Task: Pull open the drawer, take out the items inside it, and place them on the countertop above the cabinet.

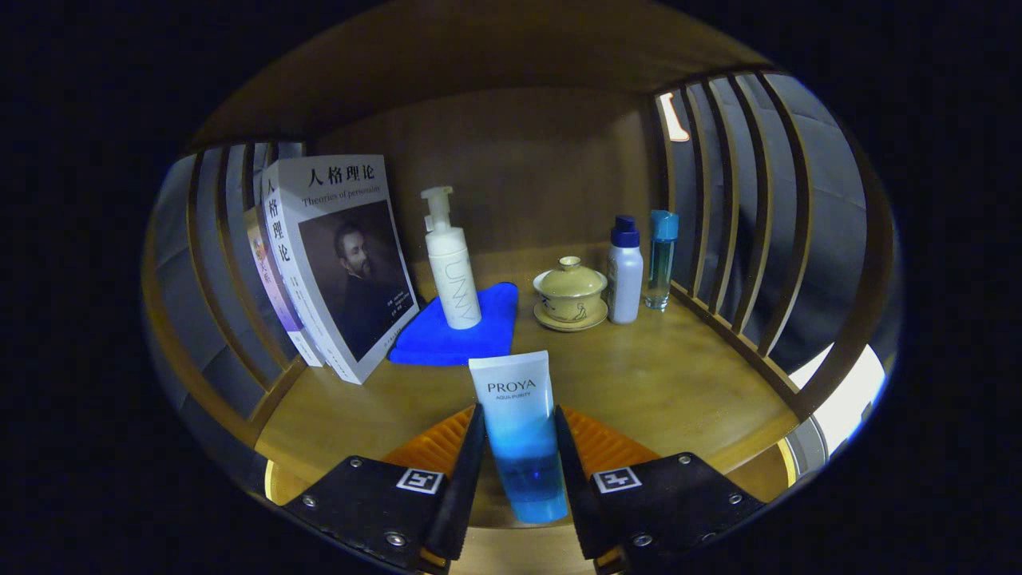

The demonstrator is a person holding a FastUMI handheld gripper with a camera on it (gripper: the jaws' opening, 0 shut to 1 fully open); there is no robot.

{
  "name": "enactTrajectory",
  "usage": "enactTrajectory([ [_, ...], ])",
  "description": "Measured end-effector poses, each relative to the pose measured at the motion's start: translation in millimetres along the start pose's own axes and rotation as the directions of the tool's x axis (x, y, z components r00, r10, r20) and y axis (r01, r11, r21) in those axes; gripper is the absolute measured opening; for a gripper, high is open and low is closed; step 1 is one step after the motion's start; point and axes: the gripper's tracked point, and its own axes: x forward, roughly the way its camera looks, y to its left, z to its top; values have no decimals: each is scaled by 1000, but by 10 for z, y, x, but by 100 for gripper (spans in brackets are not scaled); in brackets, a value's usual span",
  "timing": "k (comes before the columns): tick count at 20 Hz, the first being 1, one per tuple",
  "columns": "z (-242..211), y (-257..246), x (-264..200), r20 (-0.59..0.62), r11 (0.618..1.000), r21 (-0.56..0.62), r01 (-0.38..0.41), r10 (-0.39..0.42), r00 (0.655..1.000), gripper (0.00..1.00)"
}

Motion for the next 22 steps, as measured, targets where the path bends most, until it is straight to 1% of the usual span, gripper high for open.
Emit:
enactTrajectory([
  [1,-29,-6,14,-5,1000,-12,-2,2,1000,56],
  [3,23,-31,4,29,999,-35,-1,2,1000,58],
  [6,184,-13,-171,117,999,-51,-6,12,993,96],
  [10,434,95,-578,243,996,-83,-17,37,969,96],
  [12,464,147,-817,286,994,-104,-13,43,957,96],
  [14,433,191,-1059,310,994,-106,-5,38,950,96],
  [18,320,279,-1518,365,998,-59,-24,44,930,96],
  [22,144,322,-1923,409,998,-59,-28,50,911,96],
])
